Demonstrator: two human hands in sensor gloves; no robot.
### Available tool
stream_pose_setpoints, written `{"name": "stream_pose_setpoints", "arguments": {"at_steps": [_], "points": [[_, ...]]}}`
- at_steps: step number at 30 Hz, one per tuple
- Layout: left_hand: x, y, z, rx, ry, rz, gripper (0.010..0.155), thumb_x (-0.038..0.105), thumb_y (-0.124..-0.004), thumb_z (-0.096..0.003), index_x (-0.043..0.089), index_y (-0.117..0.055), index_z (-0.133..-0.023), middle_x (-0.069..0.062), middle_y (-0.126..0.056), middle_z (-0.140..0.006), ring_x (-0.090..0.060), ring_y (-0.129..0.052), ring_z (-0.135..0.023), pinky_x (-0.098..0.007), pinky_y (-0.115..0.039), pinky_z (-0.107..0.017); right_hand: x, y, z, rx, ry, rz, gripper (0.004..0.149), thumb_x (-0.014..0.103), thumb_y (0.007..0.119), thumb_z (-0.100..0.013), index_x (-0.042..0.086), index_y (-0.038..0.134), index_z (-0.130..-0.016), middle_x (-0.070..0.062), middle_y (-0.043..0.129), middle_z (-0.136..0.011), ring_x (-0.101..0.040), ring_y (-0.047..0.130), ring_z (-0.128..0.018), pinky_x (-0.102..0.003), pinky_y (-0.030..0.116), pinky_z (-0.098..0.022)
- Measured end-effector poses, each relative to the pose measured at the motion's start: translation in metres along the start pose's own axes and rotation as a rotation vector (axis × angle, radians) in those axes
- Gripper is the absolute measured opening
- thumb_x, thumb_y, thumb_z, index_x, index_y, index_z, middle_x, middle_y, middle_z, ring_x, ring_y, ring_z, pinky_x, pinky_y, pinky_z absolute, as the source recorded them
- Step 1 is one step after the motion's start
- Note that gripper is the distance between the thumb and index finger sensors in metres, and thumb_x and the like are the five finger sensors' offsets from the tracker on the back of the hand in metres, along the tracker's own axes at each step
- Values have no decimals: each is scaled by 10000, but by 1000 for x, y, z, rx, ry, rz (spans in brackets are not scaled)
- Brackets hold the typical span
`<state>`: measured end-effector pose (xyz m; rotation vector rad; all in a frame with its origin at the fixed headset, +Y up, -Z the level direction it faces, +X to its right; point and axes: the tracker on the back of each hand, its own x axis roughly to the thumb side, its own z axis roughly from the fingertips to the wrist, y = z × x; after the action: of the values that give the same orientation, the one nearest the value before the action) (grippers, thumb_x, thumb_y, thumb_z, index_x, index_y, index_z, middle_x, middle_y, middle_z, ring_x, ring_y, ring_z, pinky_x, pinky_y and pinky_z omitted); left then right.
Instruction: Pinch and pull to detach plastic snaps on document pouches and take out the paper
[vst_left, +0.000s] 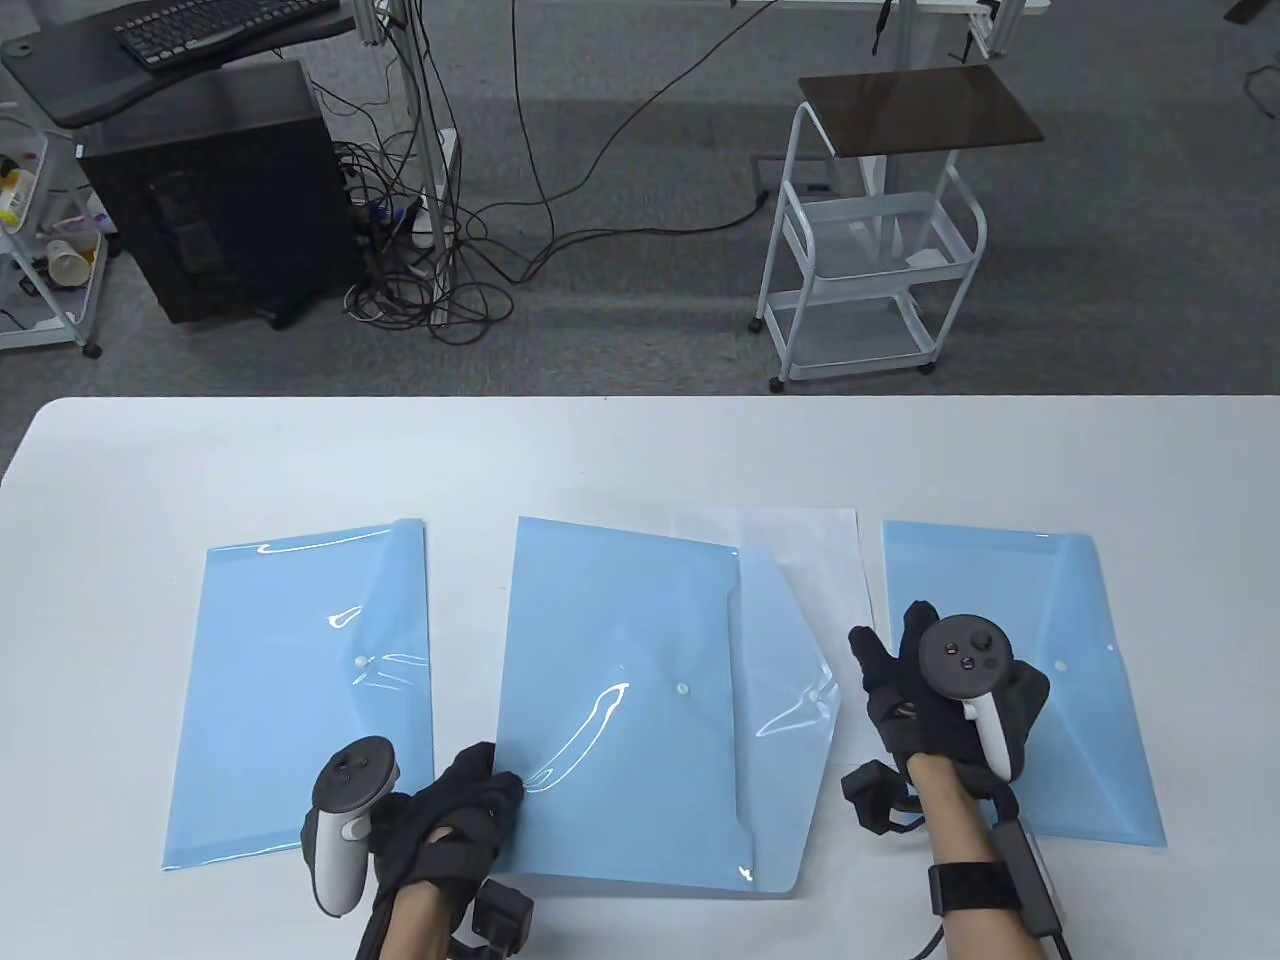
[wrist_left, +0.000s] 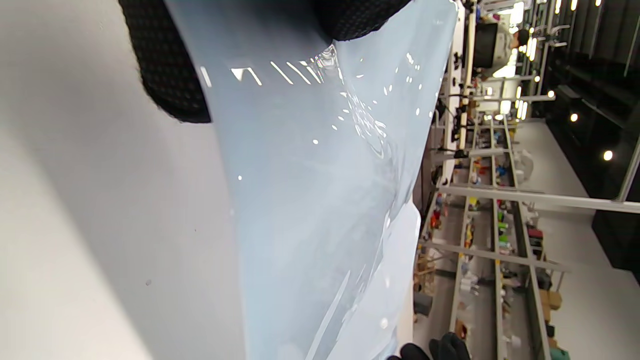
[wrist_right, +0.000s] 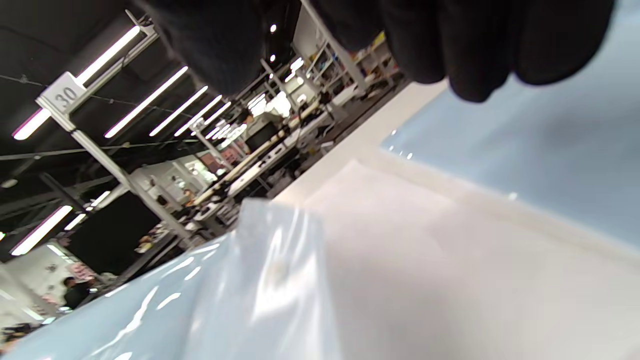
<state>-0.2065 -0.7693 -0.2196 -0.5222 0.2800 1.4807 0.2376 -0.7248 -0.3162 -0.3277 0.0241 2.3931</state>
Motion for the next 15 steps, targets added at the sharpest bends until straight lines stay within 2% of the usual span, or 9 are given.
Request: {"name": "stream_pose_setpoints", "arguments": {"at_steps": [5, 10, 15], "points": [[0, -1, 1, -2, -3, 2, 484, 199, -645, -581, 94, -525, -1038, -70, -840, -906, -236, -1038, -561, -363, -913, -412, -5, 8, 13, 123, -2, -197, 831, 501, 736, -550, -85, 468, -1073, -385, 753, -998, -542, 908, -742, -613, 818, -470], [-1, -5, 0, -11, 7, -10, 479, 195, -643, -579, 103, -527, -1034, -67, -838, -908, -244, -1035, -572, -376, -910, -423, -14, 24, 19, 215, 32, -371, 776, 467, 746, -557, -124, 560, -1023, -319, 908, -872, -441, 1021, -589, -548, 882, -374], [-3, -9, -2, -5, 34, -39, 477, 189, -643, -577, 111, -528, -1033, -66, -833, -916, -264, -1026, -603, -401, -902, -448, -10, 36, 21, 339, -39, -449, 671, 433, 732, -571, -63, 640, -1015, -264, 949, -846, -418, 1022, -565, -546, 875, -364]]}}
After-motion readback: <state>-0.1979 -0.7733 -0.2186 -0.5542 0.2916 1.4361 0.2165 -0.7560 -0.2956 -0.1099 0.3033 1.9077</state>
